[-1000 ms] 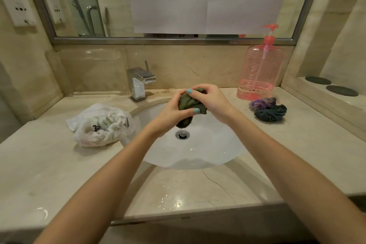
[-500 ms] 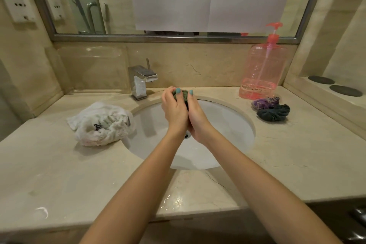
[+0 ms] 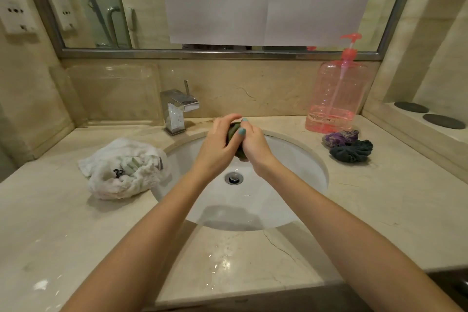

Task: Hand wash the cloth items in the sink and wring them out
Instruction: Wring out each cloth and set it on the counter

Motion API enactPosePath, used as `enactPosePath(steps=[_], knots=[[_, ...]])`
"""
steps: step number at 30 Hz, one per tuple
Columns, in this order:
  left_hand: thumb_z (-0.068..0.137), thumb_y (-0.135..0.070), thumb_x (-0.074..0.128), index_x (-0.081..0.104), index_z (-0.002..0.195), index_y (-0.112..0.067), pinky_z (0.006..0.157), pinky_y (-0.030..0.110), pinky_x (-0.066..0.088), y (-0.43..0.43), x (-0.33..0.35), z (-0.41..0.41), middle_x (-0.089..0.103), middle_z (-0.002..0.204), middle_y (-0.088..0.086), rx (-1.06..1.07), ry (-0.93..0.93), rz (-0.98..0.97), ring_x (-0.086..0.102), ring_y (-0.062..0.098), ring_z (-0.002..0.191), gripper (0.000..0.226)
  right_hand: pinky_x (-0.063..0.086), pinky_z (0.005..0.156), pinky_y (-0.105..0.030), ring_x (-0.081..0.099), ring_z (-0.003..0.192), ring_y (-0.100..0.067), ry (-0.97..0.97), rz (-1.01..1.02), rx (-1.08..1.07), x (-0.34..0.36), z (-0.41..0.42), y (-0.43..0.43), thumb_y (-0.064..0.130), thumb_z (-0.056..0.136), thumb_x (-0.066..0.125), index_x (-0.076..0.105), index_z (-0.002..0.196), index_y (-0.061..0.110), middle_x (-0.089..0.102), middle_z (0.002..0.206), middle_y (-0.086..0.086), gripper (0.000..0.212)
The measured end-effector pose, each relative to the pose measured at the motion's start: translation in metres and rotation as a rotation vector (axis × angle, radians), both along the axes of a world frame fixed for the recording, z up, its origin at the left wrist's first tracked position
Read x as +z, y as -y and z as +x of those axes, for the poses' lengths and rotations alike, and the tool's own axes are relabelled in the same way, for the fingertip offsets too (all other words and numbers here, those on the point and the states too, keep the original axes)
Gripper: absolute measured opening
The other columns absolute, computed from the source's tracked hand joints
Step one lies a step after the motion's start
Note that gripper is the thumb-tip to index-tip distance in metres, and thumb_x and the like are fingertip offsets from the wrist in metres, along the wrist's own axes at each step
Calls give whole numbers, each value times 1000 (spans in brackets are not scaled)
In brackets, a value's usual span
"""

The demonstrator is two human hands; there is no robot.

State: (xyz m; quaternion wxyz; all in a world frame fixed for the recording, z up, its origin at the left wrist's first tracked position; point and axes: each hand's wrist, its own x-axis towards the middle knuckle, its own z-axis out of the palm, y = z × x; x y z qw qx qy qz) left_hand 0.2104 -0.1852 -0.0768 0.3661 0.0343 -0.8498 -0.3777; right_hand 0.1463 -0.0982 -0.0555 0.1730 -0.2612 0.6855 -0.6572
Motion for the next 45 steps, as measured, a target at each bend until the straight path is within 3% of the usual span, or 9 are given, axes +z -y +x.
enactPosePath(steps=[4,11,19,25,28,32,38,41,45], knots=[[96,-56,29,54,105,-10,67,33,30,5,-4,3,64,92,5,198,170,-317,54,24,82,53,38,58,-26,48,67,-16,-15,52,-23,-11,-2,5,26,104,25,47,74,16,51,71,-1,39],[103,-43,25,59,83,-8,69,42,47,-13,-17,-6,67,67,6,330,154,47,61,27,68,52,38,61,-29,46,59,-14,-248,52,-135,-25,-5,11,24,104,29,43,64,15,50,60,2,44],[103,-34,28,60,78,-12,72,41,51,-6,-26,-11,67,70,5,198,223,462,64,28,77,47,37,59,-39,44,60,-22,-621,246,-68,-34,-9,8,16,102,34,42,74,9,49,63,-4,31],[106,-32,32,55,106,-11,73,43,49,-8,-22,-1,63,85,5,308,70,178,60,25,81,32,53,79,-34,64,92,-21,188,217,157,-18,3,3,59,99,29,57,114,18,66,102,-3,52],[104,-33,36,48,95,-11,62,41,43,-8,-19,2,59,76,3,326,118,30,59,26,75,26,48,61,-27,65,69,-22,489,240,252,-3,0,-12,68,94,33,61,99,16,67,82,-5,59],[101,-33,43,49,85,-6,60,35,34,-10,-1,2,53,78,6,354,166,-82,52,24,70,32,34,43,-21,50,56,-16,402,182,209,4,-3,-14,58,98,35,57,93,15,57,72,-4,49],[103,-36,38,45,134,-10,83,36,45,-8,18,15,52,122,9,202,148,-441,56,26,102,42,38,50,-24,51,57,-14,161,219,116,13,1,-13,42,101,31,56,87,19,58,70,-1,36],[93,-53,41,39,141,-9,84,23,35,3,23,23,52,126,8,6,177,-571,52,21,110,66,22,36,-19,37,40,-10,310,191,193,16,4,-18,32,101,27,46,76,17,44,55,0,34],[81,-69,31,49,126,-4,80,33,42,15,32,25,60,114,11,-55,215,-724,56,27,100,81,11,32,-15,24,33,-6,560,94,334,14,10,-23,33,102,28,38,66,17,31,40,5,40]])
